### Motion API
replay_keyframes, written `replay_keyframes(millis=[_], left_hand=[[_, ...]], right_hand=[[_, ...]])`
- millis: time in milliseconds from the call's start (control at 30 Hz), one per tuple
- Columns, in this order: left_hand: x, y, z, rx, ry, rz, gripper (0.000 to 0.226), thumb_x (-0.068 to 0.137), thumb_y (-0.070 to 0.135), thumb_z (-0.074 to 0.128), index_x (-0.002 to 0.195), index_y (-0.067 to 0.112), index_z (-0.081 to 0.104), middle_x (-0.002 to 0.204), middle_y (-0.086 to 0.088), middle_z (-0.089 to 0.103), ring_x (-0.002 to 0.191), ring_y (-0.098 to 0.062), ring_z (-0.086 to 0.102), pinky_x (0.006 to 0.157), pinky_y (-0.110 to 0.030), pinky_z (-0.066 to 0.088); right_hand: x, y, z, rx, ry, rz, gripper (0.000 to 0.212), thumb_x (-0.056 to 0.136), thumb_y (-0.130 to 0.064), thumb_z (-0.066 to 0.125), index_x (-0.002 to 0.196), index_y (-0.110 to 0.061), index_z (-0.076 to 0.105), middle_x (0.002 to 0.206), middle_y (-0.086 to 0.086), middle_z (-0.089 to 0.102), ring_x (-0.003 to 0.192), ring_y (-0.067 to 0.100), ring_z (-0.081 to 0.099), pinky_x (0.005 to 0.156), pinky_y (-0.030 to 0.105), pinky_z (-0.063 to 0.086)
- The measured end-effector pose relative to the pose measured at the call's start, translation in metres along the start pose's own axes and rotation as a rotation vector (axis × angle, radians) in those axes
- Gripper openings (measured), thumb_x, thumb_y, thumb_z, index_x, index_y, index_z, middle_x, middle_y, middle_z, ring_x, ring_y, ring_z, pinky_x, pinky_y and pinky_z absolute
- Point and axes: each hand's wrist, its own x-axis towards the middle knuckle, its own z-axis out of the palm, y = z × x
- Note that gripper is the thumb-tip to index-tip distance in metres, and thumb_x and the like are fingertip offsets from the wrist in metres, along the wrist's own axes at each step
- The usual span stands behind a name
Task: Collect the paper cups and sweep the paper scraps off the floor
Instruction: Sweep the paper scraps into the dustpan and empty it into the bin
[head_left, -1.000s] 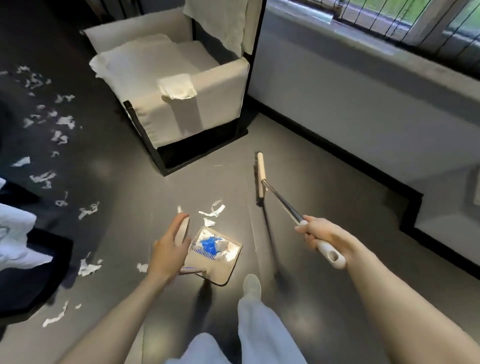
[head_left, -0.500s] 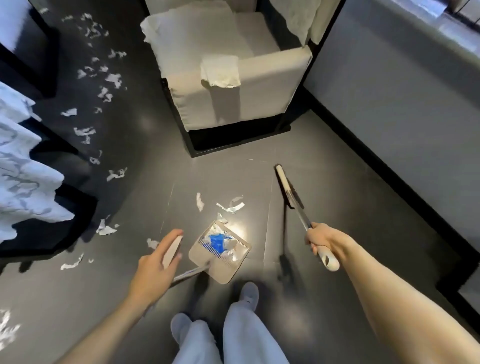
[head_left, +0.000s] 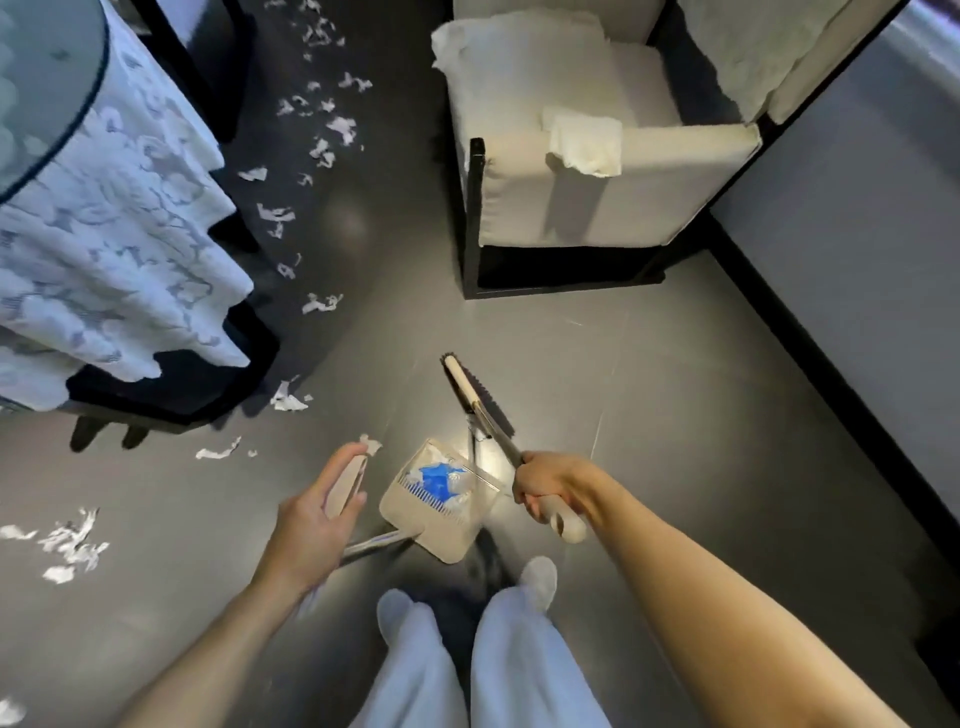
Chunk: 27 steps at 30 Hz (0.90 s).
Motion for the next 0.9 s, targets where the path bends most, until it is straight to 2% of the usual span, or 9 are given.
replay_keyframes(millis=[100, 200, 300, 433, 567, 633, 700, 767, 900], left_hand=[[-0.013, -0.033, -0.031, -0.003, 0.002, -0.065, 0.05, 0.09, 0.019, 0.06, 0.113, 0.062, 0.048, 0.056, 0.011, 0.057, 0.055, -0.015, 0.054, 0.063, -0.022, 0.048], [-0.033, -0.065, -0.059, -0.037, 0.06, -0.099, 0.043, 0.092, 0.024, 0.058, 0.114, 0.06, 0.047, 0.055, 0.02, 0.058, 0.045, -0.011, 0.051, 0.057, -0.037, 0.051], [-0.052, -0.096, -0.084, -0.041, 0.157, -0.111, 0.043, 0.093, 0.023, 0.058, 0.112, 0.06, 0.047, 0.056, 0.025, 0.059, 0.046, -0.006, 0.053, 0.057, -0.038, 0.049], [-0.064, -0.131, -0.112, -0.048, 0.263, -0.182, 0.046, 0.092, 0.017, 0.059, 0.112, 0.057, 0.047, 0.06, 0.014, 0.057, 0.058, -0.026, 0.058, 0.063, -0.042, 0.051], [-0.064, -0.152, -0.13, -0.067, 0.319, -0.22, 0.045, 0.093, 0.021, 0.057, 0.111, 0.06, 0.044, 0.06, -0.003, 0.055, 0.056, -0.028, 0.058, 0.057, -0.043, 0.053], [-0.061, -0.159, -0.137, -0.082, 0.342, -0.244, 0.042, 0.094, 0.023, 0.055, 0.113, 0.059, 0.044, 0.069, -0.007, 0.058, 0.059, -0.027, 0.059, 0.055, -0.042, 0.053], [-0.06, -0.163, -0.142, -0.105, 0.368, -0.271, 0.041, 0.094, 0.024, 0.053, 0.113, 0.059, 0.044, 0.077, -0.009, 0.059, 0.063, -0.029, 0.059, 0.058, -0.041, 0.053], [-0.06, -0.166, -0.147, -0.108, 0.387, -0.291, 0.042, 0.094, 0.022, 0.053, 0.112, 0.059, 0.044, 0.073, -0.011, 0.059, 0.062, -0.03, 0.058, 0.059, -0.041, 0.052], [-0.07, -0.178, -0.157, -0.099, 0.418, -0.32, 0.045, 0.093, 0.019, 0.057, 0.116, 0.055, 0.044, 0.065, -0.009, 0.058, 0.057, -0.028, 0.058, 0.064, -0.038, 0.051]], right_hand=[[-0.005, -0.032, 0.042, -0.092, -0.043, -0.011, 0.022, 0.085, -0.008, 0.054, 0.106, -0.013, 0.058, 0.07, 0.004, 0.053, 0.058, 0.013, 0.048, 0.065, 0.025, 0.045], [-0.016, -0.064, 0.081, -0.232, -0.064, -0.039, 0.014, 0.087, -0.014, 0.058, 0.099, -0.02, 0.055, 0.075, 0.002, 0.058, 0.059, 0.011, 0.053, 0.051, 0.022, 0.045], [-0.02, -0.093, 0.121, -0.285, -0.081, -0.059, 0.01, 0.086, -0.014, 0.057, 0.095, -0.019, 0.056, 0.073, 0.002, 0.059, 0.056, 0.011, 0.054, 0.047, 0.02, 0.044], [-0.024, -0.12, 0.165, -0.323, -0.188, -0.089, 0.008, 0.087, -0.006, 0.053, 0.085, -0.014, 0.055, 0.069, 0.004, 0.053, 0.058, 0.014, 0.047, 0.063, 0.027, 0.042], [-0.03, -0.135, 0.179, -0.214, -0.205, -0.078, 0.006, 0.085, -0.003, 0.05, 0.084, -0.008, 0.054, 0.065, 0.007, 0.048, 0.055, 0.015, 0.042, 0.067, 0.028, 0.038], [-0.038, -0.146, 0.176, -0.173, -0.202, -0.072, 0.01, 0.087, -0.003, 0.05, 0.093, -0.007, 0.057, 0.061, 0.006, 0.047, 0.049, 0.013, 0.04, 0.057, 0.023, 0.037], [-0.046, -0.158, 0.17, -0.201, -0.2, -0.099, 0.03, 0.088, -0.001, 0.049, 0.117, -0.005, 0.056, 0.058, 0.006, 0.046, 0.045, 0.012, 0.04, 0.046, 0.021, 0.036], [-0.049, -0.173, 0.165, -0.342, -0.162, -0.18, 0.047, 0.086, -0.001, 0.048, 0.132, -0.006, 0.047, 0.056, 0.006, 0.048, 0.045, 0.015, 0.043, 0.046, 0.025, 0.038], [-0.032, -0.222, 0.154, -0.626, -0.055, -0.309, 0.041, 0.086, -0.003, 0.048, 0.126, -0.007, 0.051, 0.059, 0.007, 0.054, 0.047, 0.017, 0.05, 0.052, 0.03, 0.047]])
